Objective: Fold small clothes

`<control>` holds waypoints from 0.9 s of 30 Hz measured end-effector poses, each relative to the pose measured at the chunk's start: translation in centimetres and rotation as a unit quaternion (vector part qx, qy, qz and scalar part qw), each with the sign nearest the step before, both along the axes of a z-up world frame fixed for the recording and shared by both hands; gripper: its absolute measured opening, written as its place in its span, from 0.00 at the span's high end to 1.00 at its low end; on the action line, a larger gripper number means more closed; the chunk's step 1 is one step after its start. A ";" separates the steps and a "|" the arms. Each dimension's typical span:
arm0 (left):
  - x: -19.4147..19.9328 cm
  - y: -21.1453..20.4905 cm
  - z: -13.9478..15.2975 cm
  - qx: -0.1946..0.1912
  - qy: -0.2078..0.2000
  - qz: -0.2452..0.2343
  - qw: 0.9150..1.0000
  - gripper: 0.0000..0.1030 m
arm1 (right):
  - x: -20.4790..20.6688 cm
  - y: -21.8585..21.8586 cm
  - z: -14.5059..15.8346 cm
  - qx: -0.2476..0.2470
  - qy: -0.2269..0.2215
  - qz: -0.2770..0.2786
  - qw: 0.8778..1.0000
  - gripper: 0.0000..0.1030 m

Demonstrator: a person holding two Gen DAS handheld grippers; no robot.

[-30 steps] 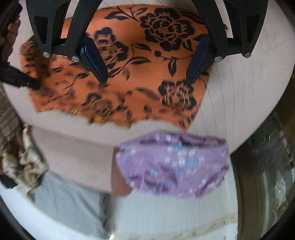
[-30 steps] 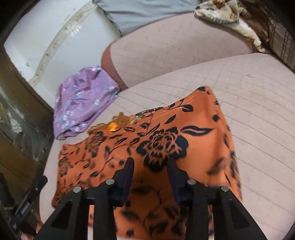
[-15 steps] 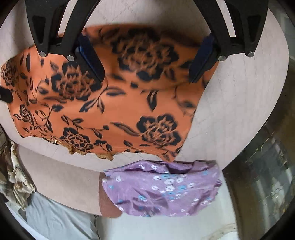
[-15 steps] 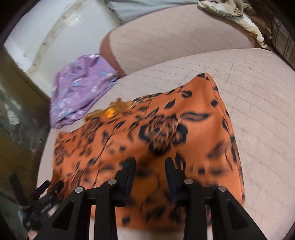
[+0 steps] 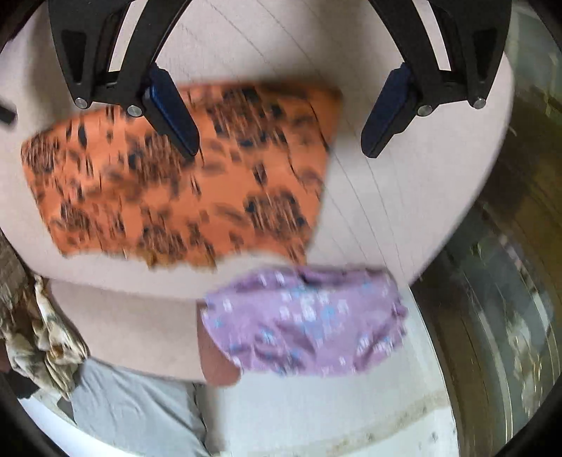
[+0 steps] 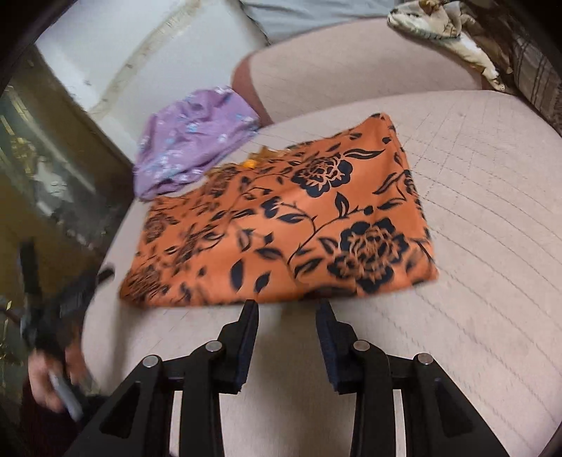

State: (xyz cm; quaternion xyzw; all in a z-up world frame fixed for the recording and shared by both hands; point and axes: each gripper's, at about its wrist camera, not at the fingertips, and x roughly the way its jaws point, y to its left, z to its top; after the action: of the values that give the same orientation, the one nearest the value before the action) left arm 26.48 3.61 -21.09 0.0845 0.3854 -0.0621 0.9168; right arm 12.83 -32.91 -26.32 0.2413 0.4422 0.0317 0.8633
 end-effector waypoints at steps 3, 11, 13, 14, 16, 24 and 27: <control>5.3 0.2 4.1 -0.006 -0.011 0.044 0.999 0.08 | -3.2 -0.6 0.8 0.022 -0.029 -0.008 0.999 0.63; 19.8 -0.7 7.3 0.000 0.008 0.154 0.988 0.08 | -6.3 -2.6 -0.1 0.028 -0.040 -0.034 0.998 0.61; 21.8 -0.6 6.1 0.002 0.013 0.182 0.983 0.08 | -5.8 -2.8 0.1 0.026 -0.043 -0.032 0.998 0.61; 22.7 -0.7 5.2 0.002 0.017 0.189 0.982 0.08 | -5.6 -2.7 0.5 0.023 -0.051 -0.027 0.998 0.61; 23.6 -0.9 3.8 0.017 0.037 0.205 0.978 0.08 | -5.7 -2.6 0.7 0.028 -0.064 -0.020 0.997 0.61; 15.6 -6.2 4.5 -0.031 0.040 0.096 0.994 0.08 | -5.9 -3.5 0.8 0.038 -0.093 -0.031 0.994 0.61; 11.5 -11.3 10.0 -0.079 0.026 0.020 0.996 0.08 | -5.6 -3.2 0.0 0.019 -0.067 -0.033 0.997 0.62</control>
State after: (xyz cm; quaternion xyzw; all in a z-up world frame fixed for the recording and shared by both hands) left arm 38.00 -7.67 -11.11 0.0020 0.4050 -0.0759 0.9111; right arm 7.26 -36.09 -26.29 0.2697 0.3748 0.0281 0.8866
